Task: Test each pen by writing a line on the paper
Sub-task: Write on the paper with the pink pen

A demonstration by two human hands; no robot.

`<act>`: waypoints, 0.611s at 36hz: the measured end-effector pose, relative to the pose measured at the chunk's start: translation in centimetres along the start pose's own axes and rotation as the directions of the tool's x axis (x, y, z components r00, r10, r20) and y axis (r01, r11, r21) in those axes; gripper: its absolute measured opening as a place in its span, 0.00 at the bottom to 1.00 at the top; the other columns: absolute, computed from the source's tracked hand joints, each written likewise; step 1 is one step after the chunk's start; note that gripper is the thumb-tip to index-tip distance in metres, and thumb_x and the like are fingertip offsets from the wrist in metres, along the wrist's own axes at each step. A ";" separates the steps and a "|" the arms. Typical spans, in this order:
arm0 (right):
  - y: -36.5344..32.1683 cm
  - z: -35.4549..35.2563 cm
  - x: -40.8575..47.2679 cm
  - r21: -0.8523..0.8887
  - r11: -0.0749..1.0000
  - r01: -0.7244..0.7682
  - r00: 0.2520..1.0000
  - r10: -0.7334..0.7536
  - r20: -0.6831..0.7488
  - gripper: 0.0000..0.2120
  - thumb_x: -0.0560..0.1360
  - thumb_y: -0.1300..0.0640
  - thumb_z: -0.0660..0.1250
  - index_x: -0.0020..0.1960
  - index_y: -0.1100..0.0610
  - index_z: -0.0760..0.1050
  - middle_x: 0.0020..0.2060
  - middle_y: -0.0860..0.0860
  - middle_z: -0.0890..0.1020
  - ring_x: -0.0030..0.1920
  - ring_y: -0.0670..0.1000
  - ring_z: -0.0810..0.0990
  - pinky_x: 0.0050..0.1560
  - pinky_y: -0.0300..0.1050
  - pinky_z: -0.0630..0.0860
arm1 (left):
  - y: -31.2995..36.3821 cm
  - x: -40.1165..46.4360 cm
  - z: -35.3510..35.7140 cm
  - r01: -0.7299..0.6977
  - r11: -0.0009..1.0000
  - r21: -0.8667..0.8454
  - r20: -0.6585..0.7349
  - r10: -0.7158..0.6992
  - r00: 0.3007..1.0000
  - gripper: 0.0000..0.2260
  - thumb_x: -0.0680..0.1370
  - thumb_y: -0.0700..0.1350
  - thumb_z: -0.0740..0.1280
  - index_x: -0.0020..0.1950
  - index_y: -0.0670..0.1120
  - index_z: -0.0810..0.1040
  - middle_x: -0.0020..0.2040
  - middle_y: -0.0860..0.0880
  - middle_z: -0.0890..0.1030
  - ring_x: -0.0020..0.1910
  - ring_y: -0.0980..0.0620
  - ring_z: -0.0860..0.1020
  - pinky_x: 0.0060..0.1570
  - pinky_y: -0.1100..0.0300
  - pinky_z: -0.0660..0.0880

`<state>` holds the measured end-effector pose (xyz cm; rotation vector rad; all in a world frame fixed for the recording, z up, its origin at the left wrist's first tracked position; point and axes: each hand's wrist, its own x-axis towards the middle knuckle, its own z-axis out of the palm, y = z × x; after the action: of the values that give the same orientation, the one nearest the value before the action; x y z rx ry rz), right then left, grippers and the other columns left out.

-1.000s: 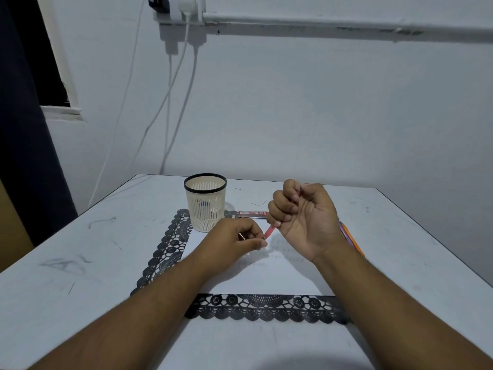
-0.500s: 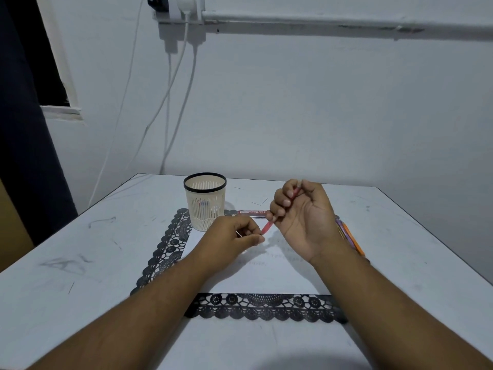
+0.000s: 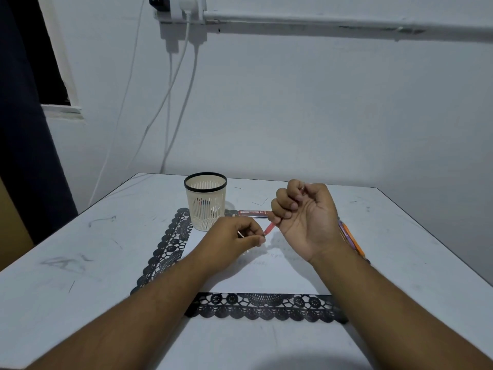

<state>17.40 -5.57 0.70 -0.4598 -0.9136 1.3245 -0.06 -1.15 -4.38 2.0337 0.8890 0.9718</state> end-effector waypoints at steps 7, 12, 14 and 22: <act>0.0 -0.2 0.1 -0.012 1.000 -0.007 0.999 0.008 0.033 0.12 0.74 0.52 0.55 0.33 0.54 0.61 0.30 0.51 0.59 0.33 0.51 0.54 0.35 0.47 0.58 | -0.1 0.0 0.0 0.006 1.000 -0.019 0.005 -0.005 1.000 0.05 0.76 0.41 0.76 0.42 0.50 0.85 0.37 0.51 0.83 0.34 0.60 0.75 0.38 0.66 0.71; 0.0 -0.3 0.1 -0.014 1.000 -0.013 0.999 0.013 0.047 0.13 0.74 0.52 0.55 0.33 0.54 0.62 0.30 0.50 0.59 0.33 0.51 0.54 0.35 0.48 0.56 | -0.1 0.0 0.1 0.014 0.999 -0.031 0.007 -0.013 1.000 0.04 0.76 0.41 0.76 0.43 0.48 0.85 0.37 0.50 0.83 0.34 0.59 0.74 0.37 0.66 0.71; 0.0 -0.3 0.1 -0.003 1.000 -0.010 0.998 0.010 0.054 0.13 0.74 0.51 0.55 0.33 0.54 0.63 0.30 0.50 0.60 0.33 0.51 0.54 0.35 0.48 0.57 | -0.1 0.0 0.1 0.007 0.999 -0.034 0.006 -0.007 1.000 0.03 0.76 0.41 0.76 0.43 0.48 0.85 0.39 0.47 0.84 0.35 0.58 0.75 0.38 0.64 0.71; 0.1 -0.4 0.1 -0.014 1.000 -0.003 0.998 0.003 0.057 0.13 0.75 0.51 0.54 0.33 0.55 0.62 0.30 0.51 0.59 0.33 0.51 0.54 0.35 0.48 0.55 | -0.2 0.0 0.1 0.008 0.999 -0.038 0.010 -0.008 1.000 0.04 0.76 0.42 0.76 0.42 0.49 0.85 0.37 0.49 0.82 0.33 0.59 0.73 0.37 0.66 0.70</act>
<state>17.69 -5.41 0.40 -0.4361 -0.9696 1.3403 -0.01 -1.12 -4.58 1.9999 0.8664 0.9662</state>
